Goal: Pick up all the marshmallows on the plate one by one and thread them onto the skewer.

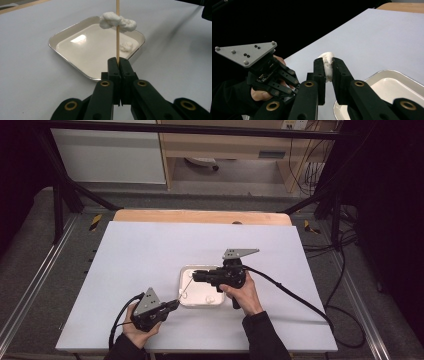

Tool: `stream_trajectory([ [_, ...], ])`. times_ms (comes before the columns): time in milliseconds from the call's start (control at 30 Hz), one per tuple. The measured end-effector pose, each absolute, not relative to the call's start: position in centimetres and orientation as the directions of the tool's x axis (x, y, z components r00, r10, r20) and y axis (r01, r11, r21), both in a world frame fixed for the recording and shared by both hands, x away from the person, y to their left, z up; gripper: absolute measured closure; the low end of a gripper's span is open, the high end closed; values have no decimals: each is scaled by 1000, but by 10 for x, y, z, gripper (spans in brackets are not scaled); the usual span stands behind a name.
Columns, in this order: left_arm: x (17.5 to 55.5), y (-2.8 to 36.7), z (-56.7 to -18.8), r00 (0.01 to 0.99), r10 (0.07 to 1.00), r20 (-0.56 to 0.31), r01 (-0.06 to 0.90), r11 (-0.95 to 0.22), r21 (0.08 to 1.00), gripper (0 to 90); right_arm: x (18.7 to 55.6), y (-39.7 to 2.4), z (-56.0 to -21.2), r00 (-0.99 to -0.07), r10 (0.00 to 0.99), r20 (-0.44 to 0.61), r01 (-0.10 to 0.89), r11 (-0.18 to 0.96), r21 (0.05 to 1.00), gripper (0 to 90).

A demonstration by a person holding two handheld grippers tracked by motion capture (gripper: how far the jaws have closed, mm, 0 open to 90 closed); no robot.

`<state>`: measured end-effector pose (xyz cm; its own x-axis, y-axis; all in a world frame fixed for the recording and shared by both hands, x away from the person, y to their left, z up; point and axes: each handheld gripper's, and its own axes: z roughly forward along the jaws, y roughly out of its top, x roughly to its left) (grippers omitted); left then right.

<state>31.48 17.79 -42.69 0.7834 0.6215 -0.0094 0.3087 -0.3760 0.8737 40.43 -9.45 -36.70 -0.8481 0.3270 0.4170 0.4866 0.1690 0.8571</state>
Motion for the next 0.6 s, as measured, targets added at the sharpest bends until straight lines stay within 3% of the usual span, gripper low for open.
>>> stream_trajectory([
  [433,314,177,-422,790,612,-37,302,-336,892,895,401,-90,-373,-849,316,424,494,191,848,824],
  [500,314,171,-417,769,639,26,281,-374,884,894,398,-78,-384,-852,292,433,508,268,819,823],
  [600,318,173,-424,765,644,-18,320,-356,878,894,397,-73,-392,-854,306,420,496,237,835,821],
])
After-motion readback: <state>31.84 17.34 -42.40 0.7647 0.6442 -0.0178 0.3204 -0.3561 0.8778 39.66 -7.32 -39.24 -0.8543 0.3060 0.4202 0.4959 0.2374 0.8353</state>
